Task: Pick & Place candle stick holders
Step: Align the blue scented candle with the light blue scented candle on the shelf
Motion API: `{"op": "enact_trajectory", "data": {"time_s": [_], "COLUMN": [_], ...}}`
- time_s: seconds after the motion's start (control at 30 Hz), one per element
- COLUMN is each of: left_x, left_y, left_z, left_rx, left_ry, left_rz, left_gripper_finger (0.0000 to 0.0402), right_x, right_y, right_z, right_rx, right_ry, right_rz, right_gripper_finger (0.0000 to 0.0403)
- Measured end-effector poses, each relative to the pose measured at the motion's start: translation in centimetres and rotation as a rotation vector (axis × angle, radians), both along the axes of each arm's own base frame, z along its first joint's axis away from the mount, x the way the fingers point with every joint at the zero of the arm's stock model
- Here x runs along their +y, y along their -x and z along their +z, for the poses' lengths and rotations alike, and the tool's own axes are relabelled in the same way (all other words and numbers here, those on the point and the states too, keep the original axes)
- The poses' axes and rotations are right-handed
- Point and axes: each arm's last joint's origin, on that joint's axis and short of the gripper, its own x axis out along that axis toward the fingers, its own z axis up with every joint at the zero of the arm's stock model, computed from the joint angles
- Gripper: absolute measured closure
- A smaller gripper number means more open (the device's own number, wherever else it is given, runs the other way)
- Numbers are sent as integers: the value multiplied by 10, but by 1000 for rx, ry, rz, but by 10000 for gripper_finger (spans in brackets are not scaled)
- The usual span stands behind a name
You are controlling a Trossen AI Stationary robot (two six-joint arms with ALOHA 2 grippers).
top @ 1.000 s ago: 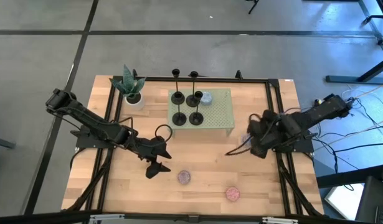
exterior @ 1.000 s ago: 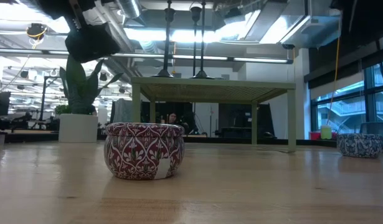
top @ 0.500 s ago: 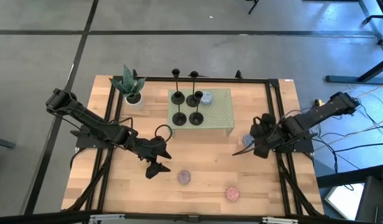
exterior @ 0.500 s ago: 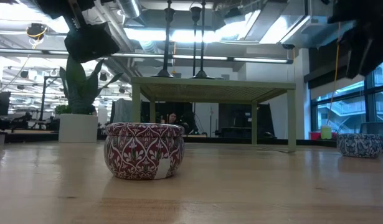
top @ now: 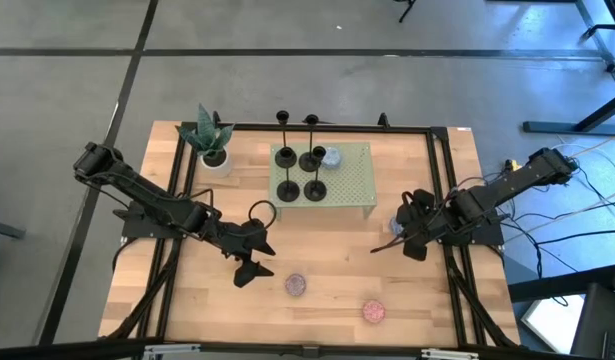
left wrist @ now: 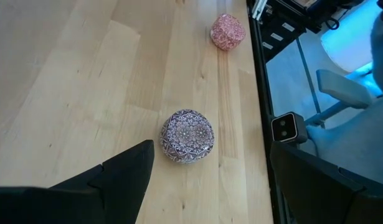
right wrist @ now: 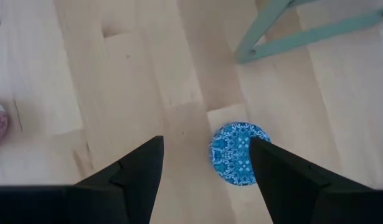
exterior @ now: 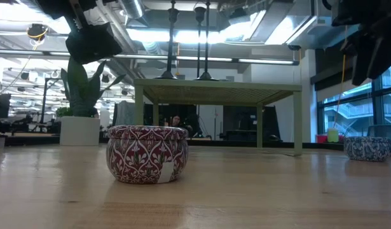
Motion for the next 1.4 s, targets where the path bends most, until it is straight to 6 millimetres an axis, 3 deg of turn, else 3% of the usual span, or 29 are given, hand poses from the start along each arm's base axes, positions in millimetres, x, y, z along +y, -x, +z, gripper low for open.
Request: {"op": "enact_trajectory", "data": {"time_s": [0.67, 1.4], "left_x": [0, 2], "left_y": [0, 3], "left_z": [0, -5], "left_rx": [0, 53], "left_ry": [0, -50], "left_rz": [-1, 1], "left_gripper_finger": [84, 84], "right_x": [0, 0], "right_y": [-4, -5], "right_z": [2, 2], "right_rx": [-74, -53], "right_ry": [46, 123], "right_rz": [-32, 140], "right_gripper_finger": [162, 162]}}
